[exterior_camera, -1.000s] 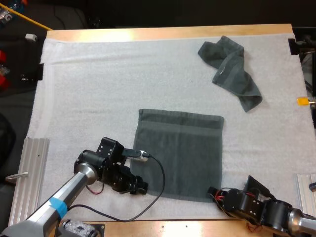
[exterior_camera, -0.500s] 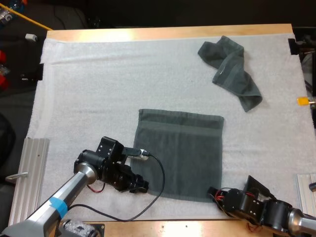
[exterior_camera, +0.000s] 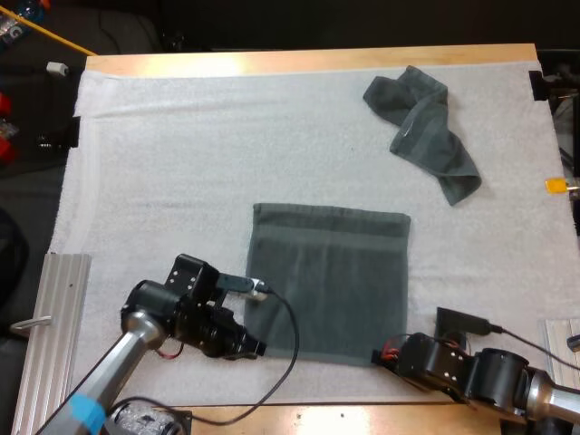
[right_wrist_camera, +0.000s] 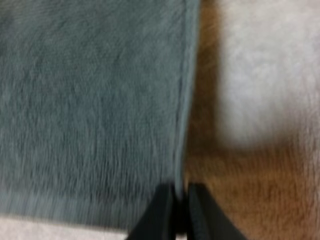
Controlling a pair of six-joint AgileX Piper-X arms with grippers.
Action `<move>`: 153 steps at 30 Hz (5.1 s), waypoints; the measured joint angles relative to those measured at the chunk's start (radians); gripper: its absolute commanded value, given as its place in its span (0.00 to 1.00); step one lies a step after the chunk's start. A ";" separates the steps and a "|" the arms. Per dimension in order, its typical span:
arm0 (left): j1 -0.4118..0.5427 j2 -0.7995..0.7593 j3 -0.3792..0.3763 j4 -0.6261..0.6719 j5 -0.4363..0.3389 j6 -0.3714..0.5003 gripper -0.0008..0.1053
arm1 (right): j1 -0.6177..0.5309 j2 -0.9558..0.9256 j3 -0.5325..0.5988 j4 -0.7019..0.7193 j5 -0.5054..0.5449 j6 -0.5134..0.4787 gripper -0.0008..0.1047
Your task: Pick towel from pile, fold and stack
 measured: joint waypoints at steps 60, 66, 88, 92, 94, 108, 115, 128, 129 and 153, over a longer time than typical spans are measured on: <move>0.000 0.367 -0.343 -0.361 -0.281 0.089 0.09 | -0.615 0.290 -0.140 -0.457 -0.176 -0.140 0.01; 0.000 0.367 -0.343 -0.372 -0.281 0.094 0.43 | -0.615 0.290 -0.140 -0.462 -0.169 -0.153 0.12; 0.000 -0.011 -0.343 -0.269 -0.286 0.102 0.50 | -0.615 0.155 -0.147 -0.403 -0.220 -0.477 0.54; 0.000 -0.141 -0.343 -0.192 -0.255 0.069 0.50 | -0.615 0.080 -0.153 -0.278 -0.213 -0.546 0.54; 0.000 -0.205 -0.343 -0.149 -0.229 0.041 0.50 | -0.615 0.044 -0.159 -0.215 -0.203 -0.564 0.54; 0.000 -0.457 -0.343 0.072 -0.056 -0.082 0.50 | -0.615 -0.120 -0.252 0.131 -0.169 -0.663 0.54; 0.000 -0.472 -0.343 0.073 -0.053 -0.090 0.50 | -0.620 -0.080 -0.252 0.141 -0.135 -0.663 0.54; 0.000 -0.472 -0.343 0.073 -0.004 -0.090 0.50 | -0.906 0.169 -0.252 0.001 -0.356 -0.764 0.54; 0.000 -0.472 -0.343 0.073 -0.004 -0.090 0.50 | -0.920 0.191 -0.252 -0.008 -0.379 -0.773 0.54; 0.000 -0.472 -0.343 0.075 -0.004 -0.108 0.50 | -0.919 0.584 -0.252 -0.320 -0.657 -0.684 0.54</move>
